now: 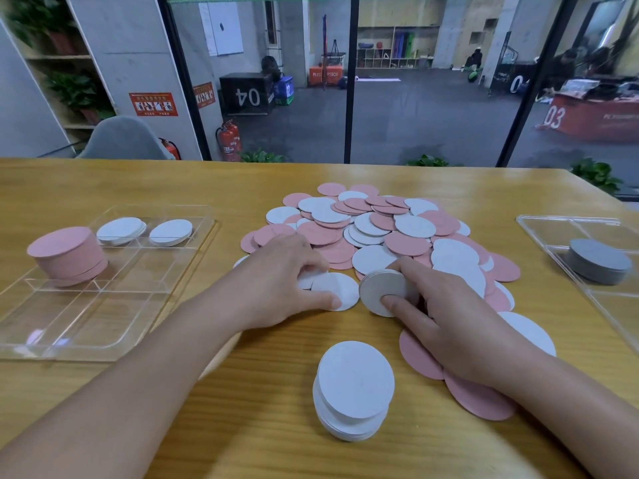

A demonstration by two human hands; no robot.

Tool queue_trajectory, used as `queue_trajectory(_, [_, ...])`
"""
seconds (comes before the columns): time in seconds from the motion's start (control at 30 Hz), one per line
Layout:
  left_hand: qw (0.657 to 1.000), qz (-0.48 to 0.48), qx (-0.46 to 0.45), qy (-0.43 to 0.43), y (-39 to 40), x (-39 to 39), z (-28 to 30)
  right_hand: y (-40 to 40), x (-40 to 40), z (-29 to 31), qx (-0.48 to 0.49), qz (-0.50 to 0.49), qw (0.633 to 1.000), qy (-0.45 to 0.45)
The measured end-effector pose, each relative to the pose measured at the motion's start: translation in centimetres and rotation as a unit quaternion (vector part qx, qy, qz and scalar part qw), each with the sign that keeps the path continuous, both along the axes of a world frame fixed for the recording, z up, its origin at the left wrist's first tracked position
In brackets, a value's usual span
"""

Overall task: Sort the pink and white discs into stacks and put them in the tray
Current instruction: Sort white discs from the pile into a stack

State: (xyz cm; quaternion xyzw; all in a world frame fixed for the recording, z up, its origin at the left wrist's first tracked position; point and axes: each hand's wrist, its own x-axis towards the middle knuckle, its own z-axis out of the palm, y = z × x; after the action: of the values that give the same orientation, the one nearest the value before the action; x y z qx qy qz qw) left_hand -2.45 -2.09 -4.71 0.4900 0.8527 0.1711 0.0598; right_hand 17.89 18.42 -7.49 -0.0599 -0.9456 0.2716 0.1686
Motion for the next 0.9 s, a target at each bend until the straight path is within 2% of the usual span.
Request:
queue_trajectory(0.27, [0.999, 0.010, 0.018, -0.037, 0.5, 1.3, 0.4, 0.0, 0.0, 0.0, -0.001, -0.006, 1.000, 0.005])
queue_trajectory(0.47, [0.983, 0.021, 0.129, -0.129, 0.7, 0.8, -0.1, -0.1, 0.0, 0.1, -0.005, -0.007, 1.000, 0.003])
queue_trajectory(0.57, [0.974, 0.017, 0.181, -0.137, 0.8, 0.4, -0.3, -0.1, 0.0, 0.2, -0.012, -0.009, 1.000, -0.001])
queue_trajectory(0.7, [0.967, -0.026, 0.222, -0.123, 0.8, 0.4, -0.3, -0.1, 0.1, 0.2, -0.011, -0.016, 1.000, -0.009])
queue_trajectory(0.77, [0.959, -0.059, 0.232, -0.150, 0.9, 0.7, -0.2, -0.3, 0.1, 0.3, -0.012, -0.020, 1.000, -0.010])
queue_trajectory(0.9, [0.959, -0.109, 0.192, -0.179, 1.0, 1.9, -0.1, -0.9, 0.0, 0.4, 0.044, -0.012, 0.999, -0.027])
